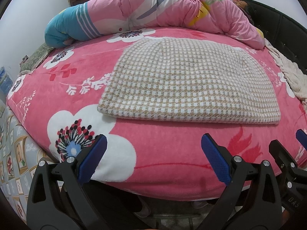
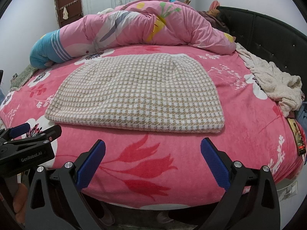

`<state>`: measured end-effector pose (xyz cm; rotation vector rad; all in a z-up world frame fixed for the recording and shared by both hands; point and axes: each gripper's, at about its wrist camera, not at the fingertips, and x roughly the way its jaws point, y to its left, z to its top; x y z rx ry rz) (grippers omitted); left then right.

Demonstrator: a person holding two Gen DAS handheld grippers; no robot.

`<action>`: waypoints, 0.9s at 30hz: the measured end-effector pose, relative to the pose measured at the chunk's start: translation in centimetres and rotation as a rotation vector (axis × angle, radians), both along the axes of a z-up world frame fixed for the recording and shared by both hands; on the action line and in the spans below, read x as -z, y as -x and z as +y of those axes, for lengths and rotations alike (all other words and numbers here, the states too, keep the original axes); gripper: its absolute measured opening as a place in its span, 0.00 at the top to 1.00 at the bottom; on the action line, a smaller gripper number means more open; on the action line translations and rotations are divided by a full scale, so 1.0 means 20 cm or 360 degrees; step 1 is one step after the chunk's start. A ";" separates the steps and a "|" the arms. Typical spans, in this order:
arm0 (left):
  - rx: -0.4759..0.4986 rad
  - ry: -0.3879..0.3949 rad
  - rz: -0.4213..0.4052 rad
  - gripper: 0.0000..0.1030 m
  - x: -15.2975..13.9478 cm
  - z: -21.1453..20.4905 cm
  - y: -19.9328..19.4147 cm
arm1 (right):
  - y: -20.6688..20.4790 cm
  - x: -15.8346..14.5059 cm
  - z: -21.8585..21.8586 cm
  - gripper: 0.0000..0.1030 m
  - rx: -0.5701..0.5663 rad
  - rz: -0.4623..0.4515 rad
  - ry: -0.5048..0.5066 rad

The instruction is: Fold large clothes

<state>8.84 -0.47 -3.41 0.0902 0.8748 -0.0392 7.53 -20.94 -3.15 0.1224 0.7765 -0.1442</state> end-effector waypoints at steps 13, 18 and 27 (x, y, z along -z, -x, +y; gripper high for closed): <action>-0.0006 -0.0004 0.0003 0.08 0.00 0.01 0.00 | 0.00 0.00 0.01 0.06 0.0000 0.0003 -0.0002; -0.0009 -0.0005 0.0006 0.08 0.00 0.01 0.00 | 0.00 0.00 0.01 0.06 -0.0004 0.0005 -0.0003; -0.0017 -0.0012 0.0003 0.08 0.00 0.01 0.00 | -0.01 0.02 0.00 0.06 -0.0018 0.0014 -0.0001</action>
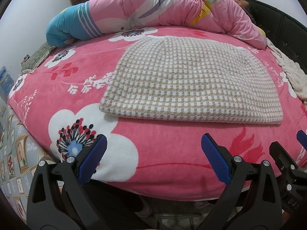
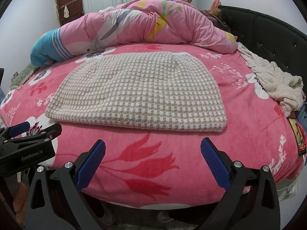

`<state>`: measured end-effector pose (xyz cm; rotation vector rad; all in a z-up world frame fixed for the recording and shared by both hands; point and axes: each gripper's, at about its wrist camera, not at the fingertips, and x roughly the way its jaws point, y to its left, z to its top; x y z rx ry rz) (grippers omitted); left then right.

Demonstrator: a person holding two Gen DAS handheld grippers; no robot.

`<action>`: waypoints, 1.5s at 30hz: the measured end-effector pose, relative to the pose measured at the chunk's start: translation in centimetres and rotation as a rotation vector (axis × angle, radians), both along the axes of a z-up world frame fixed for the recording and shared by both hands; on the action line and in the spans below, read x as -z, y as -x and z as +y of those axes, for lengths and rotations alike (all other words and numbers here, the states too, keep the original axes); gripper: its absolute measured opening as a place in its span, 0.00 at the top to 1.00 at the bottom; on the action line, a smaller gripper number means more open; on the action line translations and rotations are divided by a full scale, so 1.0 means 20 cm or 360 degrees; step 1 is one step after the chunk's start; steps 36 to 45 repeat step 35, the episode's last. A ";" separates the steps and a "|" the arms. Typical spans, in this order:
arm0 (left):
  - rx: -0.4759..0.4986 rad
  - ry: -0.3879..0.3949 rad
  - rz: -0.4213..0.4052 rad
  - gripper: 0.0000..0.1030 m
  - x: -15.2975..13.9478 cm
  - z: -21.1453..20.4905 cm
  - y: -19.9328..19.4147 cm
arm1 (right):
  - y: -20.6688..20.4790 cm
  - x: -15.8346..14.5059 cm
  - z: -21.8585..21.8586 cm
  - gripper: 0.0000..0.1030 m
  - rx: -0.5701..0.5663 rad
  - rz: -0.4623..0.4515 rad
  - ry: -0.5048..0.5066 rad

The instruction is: Fold large clothes

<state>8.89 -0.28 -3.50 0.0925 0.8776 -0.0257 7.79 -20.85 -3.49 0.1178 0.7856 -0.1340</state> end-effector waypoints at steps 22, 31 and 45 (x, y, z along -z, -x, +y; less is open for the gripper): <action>-0.0014 -0.0006 -0.0002 0.08 0.00 0.01 -0.01 | -0.01 0.00 0.00 0.06 -0.0019 0.0007 0.0007; -0.0015 -0.0007 -0.0003 0.08 0.00 0.02 -0.01 | -0.01 0.00 0.01 0.06 -0.0017 0.0006 0.0006; -0.0019 -0.0014 -0.0001 0.08 -0.01 -0.01 0.00 | -0.02 0.00 0.00 0.06 -0.0021 0.0009 0.0007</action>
